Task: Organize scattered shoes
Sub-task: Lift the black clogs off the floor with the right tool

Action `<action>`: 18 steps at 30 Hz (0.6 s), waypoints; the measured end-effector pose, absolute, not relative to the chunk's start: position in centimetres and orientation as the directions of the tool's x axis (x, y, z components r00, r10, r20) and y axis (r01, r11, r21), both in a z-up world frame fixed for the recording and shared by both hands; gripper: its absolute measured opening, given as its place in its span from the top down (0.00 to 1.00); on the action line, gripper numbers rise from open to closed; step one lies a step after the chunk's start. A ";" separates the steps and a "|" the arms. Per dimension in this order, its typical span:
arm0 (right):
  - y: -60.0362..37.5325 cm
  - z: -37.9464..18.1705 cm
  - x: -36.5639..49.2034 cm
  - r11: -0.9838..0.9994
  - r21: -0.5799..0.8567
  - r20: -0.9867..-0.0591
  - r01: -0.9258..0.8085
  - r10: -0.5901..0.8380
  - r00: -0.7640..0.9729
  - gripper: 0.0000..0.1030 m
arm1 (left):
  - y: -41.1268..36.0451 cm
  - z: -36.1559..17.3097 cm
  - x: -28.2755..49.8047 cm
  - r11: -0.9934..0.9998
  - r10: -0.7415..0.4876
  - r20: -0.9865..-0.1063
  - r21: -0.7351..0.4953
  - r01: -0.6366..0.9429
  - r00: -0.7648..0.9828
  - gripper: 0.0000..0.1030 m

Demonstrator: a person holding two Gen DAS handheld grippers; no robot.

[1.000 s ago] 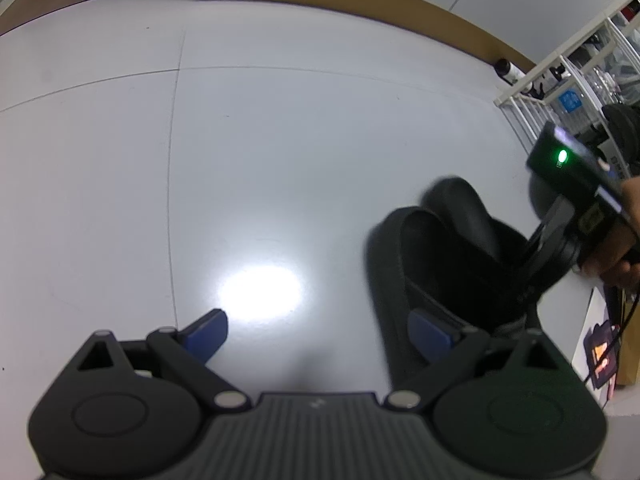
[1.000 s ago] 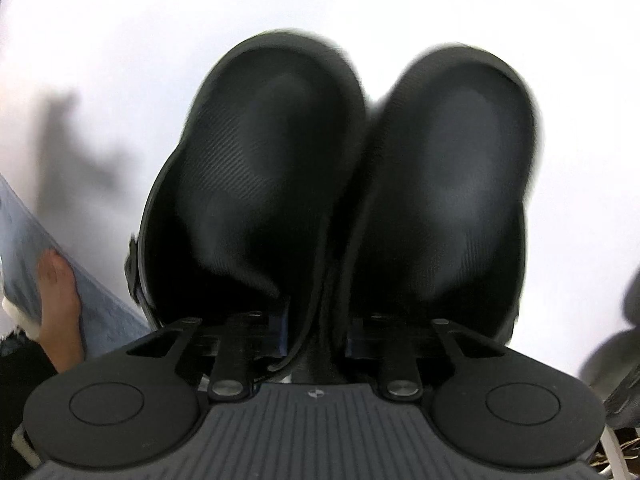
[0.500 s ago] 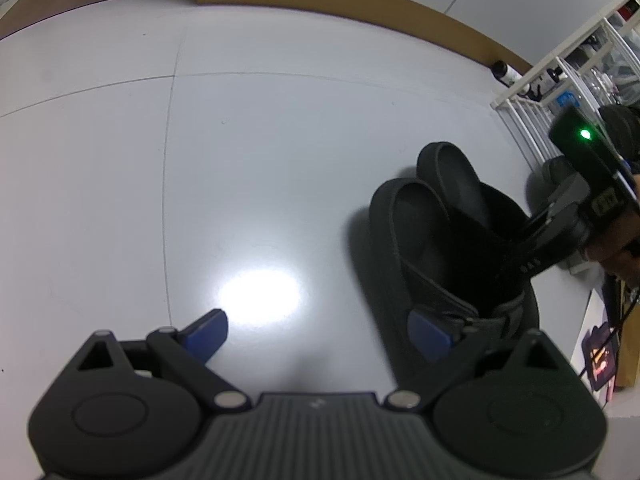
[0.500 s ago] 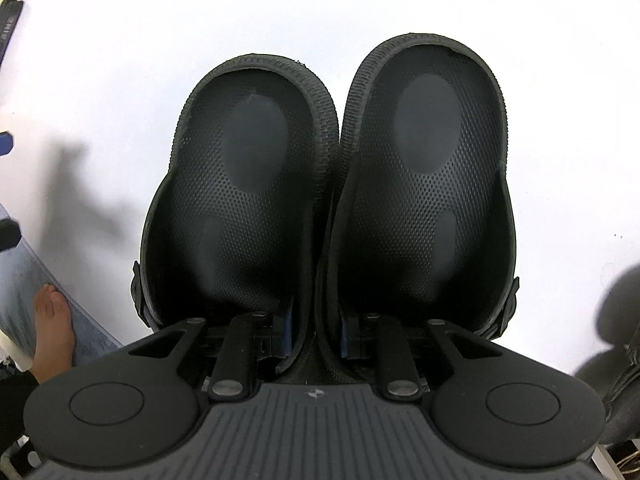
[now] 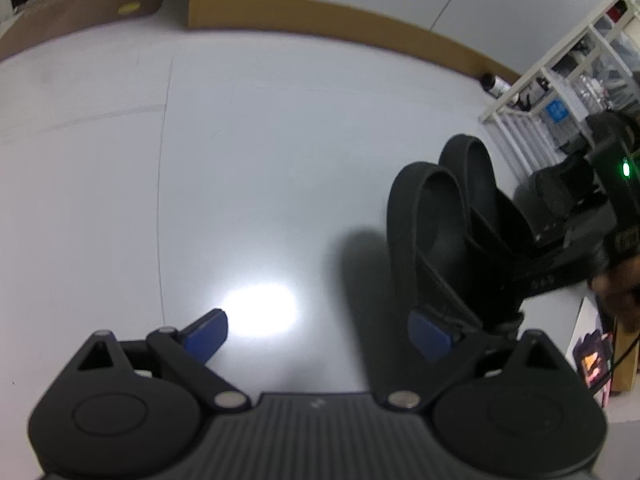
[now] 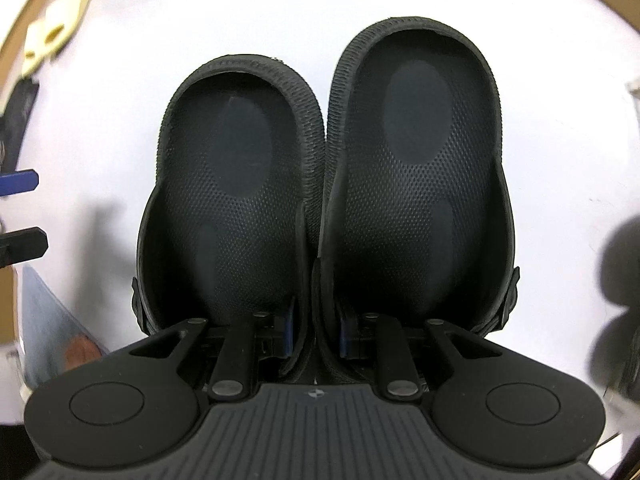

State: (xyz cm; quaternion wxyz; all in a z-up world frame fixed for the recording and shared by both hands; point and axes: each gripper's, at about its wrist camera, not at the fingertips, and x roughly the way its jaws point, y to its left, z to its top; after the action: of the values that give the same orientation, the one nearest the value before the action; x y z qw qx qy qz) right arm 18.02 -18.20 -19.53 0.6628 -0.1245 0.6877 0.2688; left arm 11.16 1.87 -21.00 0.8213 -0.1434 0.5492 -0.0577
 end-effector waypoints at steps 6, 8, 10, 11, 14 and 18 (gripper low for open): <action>-19.7 -14.1 14.8 0.856 0.178 -0.971 -0.485 0.233 0.055 0.79 | 0.5 -15.3 10.8 0.963 -0.233 -0.863 -0.269 -0.018 0.449 0.05; -20.2 -11.9 13.8 0.860 0.171 -0.966 -0.481 0.243 0.091 0.79 | 0.1 -13.4 10.7 0.966 -0.227 -0.854 -0.258 -0.003 0.469 0.05; -20.7 -9.9 12.8 0.862 0.169 -0.960 -0.479 0.253 0.117 0.79 | -0.2 -11.5 10.4 0.967 -0.224 -0.846 -0.254 0.003 0.484 0.05; -21.2 -7.9 11.9 0.862 0.175 -0.954 -0.476 0.268 0.135 0.79 | -0.5 -10.1 10.1 0.967 -0.224 -0.841 -0.253 0.007 0.493 0.05; -21.9 -4.7 10.3 0.865 0.178 -0.944 -0.468 0.285 0.168 0.79 | -1.3 -6.8 9.4 0.972 -0.216 -0.833 -0.232 0.032 0.509 0.05; -22.9 0.8 6.4 0.882 0.187 -0.912 -0.432 0.320 0.258 0.79 | -3.4 -3.2 9.5 0.974 -0.209 -0.832 -0.226 0.029 0.513 0.05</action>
State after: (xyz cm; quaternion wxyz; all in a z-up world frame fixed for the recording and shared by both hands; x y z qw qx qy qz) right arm 6.42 -22.91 0.82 0.7916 -0.0502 0.5608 0.2375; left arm 9.54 -3.41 -3.19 0.8649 -0.0920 0.4886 -0.0688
